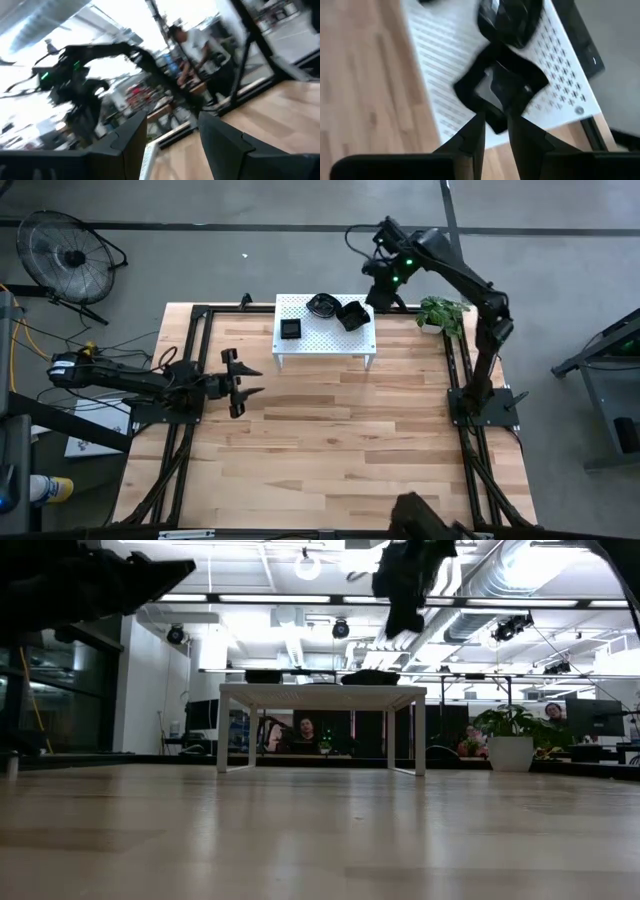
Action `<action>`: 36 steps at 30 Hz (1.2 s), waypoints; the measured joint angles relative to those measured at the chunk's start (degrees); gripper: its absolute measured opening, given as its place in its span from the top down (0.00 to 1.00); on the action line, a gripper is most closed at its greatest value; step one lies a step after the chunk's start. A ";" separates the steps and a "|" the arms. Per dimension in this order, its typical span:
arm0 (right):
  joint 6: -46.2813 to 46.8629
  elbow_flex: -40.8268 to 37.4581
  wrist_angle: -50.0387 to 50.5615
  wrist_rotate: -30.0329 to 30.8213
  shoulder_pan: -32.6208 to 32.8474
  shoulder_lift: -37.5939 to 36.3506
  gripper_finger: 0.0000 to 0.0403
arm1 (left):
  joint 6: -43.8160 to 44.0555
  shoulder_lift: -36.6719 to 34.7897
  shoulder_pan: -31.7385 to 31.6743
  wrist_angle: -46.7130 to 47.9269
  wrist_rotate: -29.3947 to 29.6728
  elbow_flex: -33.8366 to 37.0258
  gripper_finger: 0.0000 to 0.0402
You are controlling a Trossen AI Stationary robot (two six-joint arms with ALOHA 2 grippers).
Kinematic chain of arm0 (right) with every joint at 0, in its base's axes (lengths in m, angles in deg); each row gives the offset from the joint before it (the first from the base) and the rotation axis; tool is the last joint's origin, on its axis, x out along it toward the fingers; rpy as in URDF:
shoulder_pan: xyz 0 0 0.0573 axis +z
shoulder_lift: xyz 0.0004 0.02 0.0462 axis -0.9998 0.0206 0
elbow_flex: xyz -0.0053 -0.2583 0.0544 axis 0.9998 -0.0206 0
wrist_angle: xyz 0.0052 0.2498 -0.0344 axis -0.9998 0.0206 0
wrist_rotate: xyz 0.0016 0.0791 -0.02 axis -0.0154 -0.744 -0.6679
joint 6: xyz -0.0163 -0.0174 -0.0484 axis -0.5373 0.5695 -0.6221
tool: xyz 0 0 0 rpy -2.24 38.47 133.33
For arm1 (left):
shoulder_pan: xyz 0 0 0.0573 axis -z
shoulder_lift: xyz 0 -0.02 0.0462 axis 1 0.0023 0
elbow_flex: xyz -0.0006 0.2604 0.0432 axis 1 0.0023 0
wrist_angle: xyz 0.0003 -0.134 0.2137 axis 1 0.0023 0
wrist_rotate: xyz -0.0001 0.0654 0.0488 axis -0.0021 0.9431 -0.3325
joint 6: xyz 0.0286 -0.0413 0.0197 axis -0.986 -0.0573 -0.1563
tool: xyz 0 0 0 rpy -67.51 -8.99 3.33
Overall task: Pick & Place Mini shaped plates
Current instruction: Return to Home Position
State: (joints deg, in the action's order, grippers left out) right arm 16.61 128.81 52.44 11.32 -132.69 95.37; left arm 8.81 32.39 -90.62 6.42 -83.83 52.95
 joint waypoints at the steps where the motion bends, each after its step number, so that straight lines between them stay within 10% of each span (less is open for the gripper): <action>1: -0.52 -0.02 -0.50 -0.98 0.00 -1.06 0.80 | -0.04 -0.97 -0.01 1.10 0.91 0.00 0.56; 20: 12.61 -71.63 -63.21 -0.19 5.96 -49.67 0.80 | -0.91 -22.46 0.00 28.42 7.10 0.00 0.56; 36: 26.29 -99.34 -85.54 8.55 15.33 -69.71 0.80 | 1.63 -31.06 0.00 45.85 12.63 0.00 0.56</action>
State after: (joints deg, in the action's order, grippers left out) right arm 42.90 29.46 -33.10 19.87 -117.36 25.65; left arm 10.44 1.33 -90.62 52.27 -71.20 52.95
